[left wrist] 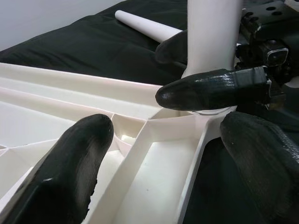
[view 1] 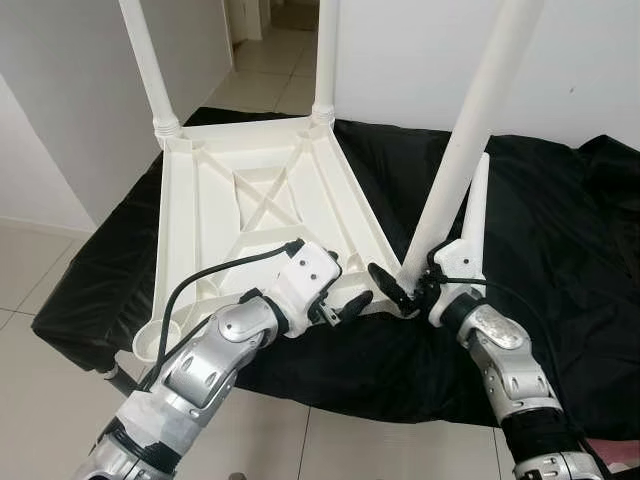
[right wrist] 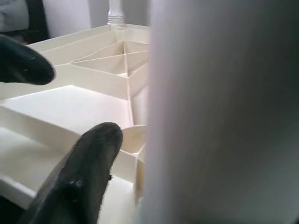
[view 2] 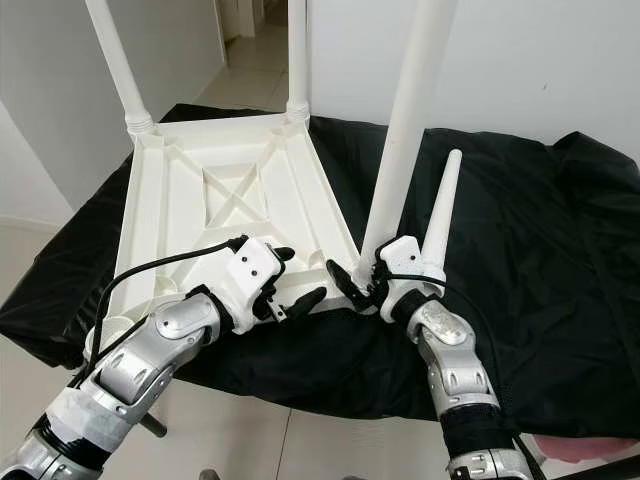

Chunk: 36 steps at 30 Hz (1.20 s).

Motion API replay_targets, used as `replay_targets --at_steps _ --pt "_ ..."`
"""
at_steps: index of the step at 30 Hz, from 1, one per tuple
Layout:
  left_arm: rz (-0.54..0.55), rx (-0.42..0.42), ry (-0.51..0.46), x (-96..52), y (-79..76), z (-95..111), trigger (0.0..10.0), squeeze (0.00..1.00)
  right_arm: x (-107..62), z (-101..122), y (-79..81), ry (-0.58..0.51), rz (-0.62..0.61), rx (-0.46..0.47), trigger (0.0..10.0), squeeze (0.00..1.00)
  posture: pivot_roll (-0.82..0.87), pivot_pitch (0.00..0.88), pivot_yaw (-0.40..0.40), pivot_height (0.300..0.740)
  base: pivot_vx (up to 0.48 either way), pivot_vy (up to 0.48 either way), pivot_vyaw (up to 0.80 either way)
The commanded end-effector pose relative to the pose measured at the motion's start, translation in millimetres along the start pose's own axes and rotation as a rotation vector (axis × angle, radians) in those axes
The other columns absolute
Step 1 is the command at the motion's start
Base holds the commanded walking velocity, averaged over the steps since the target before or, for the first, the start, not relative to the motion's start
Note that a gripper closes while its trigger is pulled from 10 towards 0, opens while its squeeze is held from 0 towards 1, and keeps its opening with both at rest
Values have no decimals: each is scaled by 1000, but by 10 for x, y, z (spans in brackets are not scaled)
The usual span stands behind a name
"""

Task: Building children table

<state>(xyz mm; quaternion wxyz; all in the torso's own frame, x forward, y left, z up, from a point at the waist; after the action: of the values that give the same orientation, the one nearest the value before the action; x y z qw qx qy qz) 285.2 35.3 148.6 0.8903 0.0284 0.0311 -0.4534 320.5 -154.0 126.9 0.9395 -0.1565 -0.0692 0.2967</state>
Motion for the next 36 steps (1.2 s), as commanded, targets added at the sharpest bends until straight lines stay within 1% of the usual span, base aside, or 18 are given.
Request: replay_targets --at_steps 1,2,3,4,5,8,9,10,11,13,14,16,19,23,27,29,32,36 --pt "-131 2 24 -12 -112 -2 10000 0 -9 -30 -11 2 4 8 0 0 -85 0 21 740 0 0 0" --pt "-133 2 24 -15 -117 -3 10000 0 -15 -37 -14 6 4 7 0 0 -85 0 21 740 0 0 0" --pt "-133 1 25 -17 -122 -8 10000 0 -24 -53 -31 13 -10 22 3922 0 -84 0 19 740 0 0 0" --pt "-133 1 25 -17 -122 -8 10000 0 -24 -53 -31 13 -10 22 3922 0 -84 0 19 740 0 0 0" --pt "-130 0 25 -21 -121 -9 10000 0 -33 -55 -36 14 -23 40 10000 0 -82 0 15 740 0 0 0" --pt "-122 -4 26 -35 -114 -9 10000 0 -53 -38 -17 5 -63 95 10000 0 -80 0 14 740 0 0 0" --pt "-120 -7 26 -41 -113 -11 10000 0 -56 -41 -1 14 -90 115 10000 0 -76 0 12 740 0 0 0" --pt "-117 -8 29 -53 -116 -19 10000 0 -60 -66 34 54 -144 127 10000 0 -74 0 10 740 0 0 0" --pt "-117 -8 29 -53 -116 -19 10000 0 -60 -66 34 54 -144 127 10000 0 -74 0 10 740 0 0 0" --pt "-115 -10 31 -63 -119 -25 10000 0 -63 -71 66 81 -213 146 10000 0 -72 0 8 740 0 0 0" --pt "-115 -10 31 -63 -119 -25 10000 0 -63 -71 66 81 -213 146 10000 0 -72 0 8 740 0 0 0" --pt "-113 -13 34 -71 -119 -27 10000 0 -59 -65 106 97 -310 209 10000 0 -73 5 7 740 0 0 0" --pt "-113 -13 34 -80 -122 -29 10000 0 -62 -64 126 101 -332 226 10000 0 -74 7 6 740 0 0 0" --pt "-105 -21 37 -85 -129 -41 10000 0 -69 -18 304 114 -476 209 10000 0 -67 17 3 740 0 0 0" --pt "-108 -22 42 -97 -142 -46 10000 0 -56 -2 344 128 -589 223 10000 0 -64 20 1 740 0 0 0" --pt "-108 -22 42 -97 -142 -46 10000 0 -56 -2 344 128 -589 223 10000 0 -64 20 1 740 0 0 0" --pt "-106 -20 42 -105 -144 -45 10000 0 -40 30 368 139 -636 240 10000 0 -64 13 6 740 0 0 0" --pt "-112 -20 40 -96 -148 -36 10000 0 -31 111 365 123 -627 206 10000 0 -66 6 7 740 0 0 0"
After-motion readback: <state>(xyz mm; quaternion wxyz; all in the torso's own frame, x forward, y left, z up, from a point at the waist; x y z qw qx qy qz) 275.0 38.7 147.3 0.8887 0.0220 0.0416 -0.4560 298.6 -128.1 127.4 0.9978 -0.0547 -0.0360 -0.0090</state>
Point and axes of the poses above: a point about 5 cm out from each wrist's last joint towards the gripper, its own x axis pointing out of the wrist towards the gripper, its own z axis along the axis of the wrist's last joint, y = z × x, the point moved 2 cm from there along x, pointing out of the wrist towards the gripper, and after that the axes turned 11 degrees about -x, right-handed, at the moved point
